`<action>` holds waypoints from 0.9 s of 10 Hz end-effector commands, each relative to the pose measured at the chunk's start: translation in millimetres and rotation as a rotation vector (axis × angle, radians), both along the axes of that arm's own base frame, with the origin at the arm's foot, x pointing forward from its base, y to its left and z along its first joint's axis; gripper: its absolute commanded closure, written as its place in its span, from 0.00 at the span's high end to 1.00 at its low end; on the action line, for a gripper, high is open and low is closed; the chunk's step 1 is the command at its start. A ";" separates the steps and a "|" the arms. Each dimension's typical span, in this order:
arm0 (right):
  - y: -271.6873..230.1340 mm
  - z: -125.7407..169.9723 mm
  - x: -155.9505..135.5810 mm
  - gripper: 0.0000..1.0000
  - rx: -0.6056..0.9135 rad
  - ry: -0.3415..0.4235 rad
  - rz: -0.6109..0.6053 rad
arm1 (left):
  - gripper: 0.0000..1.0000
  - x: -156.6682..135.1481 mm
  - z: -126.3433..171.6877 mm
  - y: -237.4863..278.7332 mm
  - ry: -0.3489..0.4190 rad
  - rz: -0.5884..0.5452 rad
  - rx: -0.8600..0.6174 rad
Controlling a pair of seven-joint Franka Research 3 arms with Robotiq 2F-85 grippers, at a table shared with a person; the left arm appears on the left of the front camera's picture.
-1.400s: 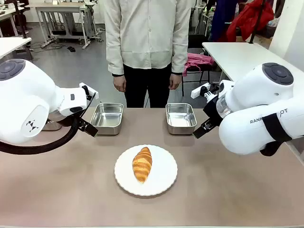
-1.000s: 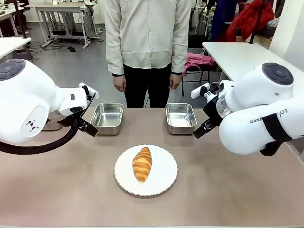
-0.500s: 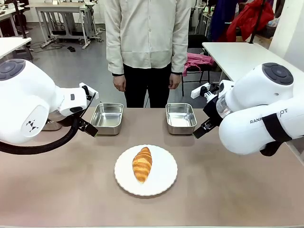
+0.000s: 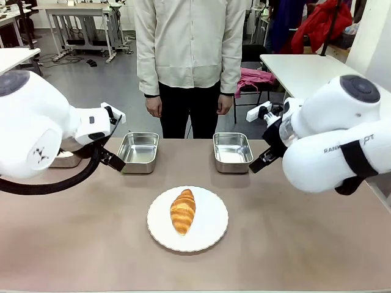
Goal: Place the bread in the container.
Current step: Place the Butter Roll into the Airtight Container indicated by the human.
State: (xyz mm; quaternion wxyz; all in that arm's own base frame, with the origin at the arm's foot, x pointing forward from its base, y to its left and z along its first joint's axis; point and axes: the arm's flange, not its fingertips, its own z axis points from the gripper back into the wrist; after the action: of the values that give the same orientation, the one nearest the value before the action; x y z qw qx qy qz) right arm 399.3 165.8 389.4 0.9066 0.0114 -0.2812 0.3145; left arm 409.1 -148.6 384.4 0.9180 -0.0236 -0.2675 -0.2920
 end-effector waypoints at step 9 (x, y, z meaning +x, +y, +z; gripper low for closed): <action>-168.7 173.4 -27.5 1.00 0.293 0.001 -0.106 | 1.00 58.0 113.0 211.0 0.124 -0.445 -0.286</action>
State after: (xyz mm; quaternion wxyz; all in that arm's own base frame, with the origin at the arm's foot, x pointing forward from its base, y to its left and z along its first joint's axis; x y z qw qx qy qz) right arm 359.6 7.8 568.6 0.9135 0.1129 -0.3270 0.2140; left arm 445.0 55.6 503.9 0.8332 -0.2270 -0.2466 -0.4397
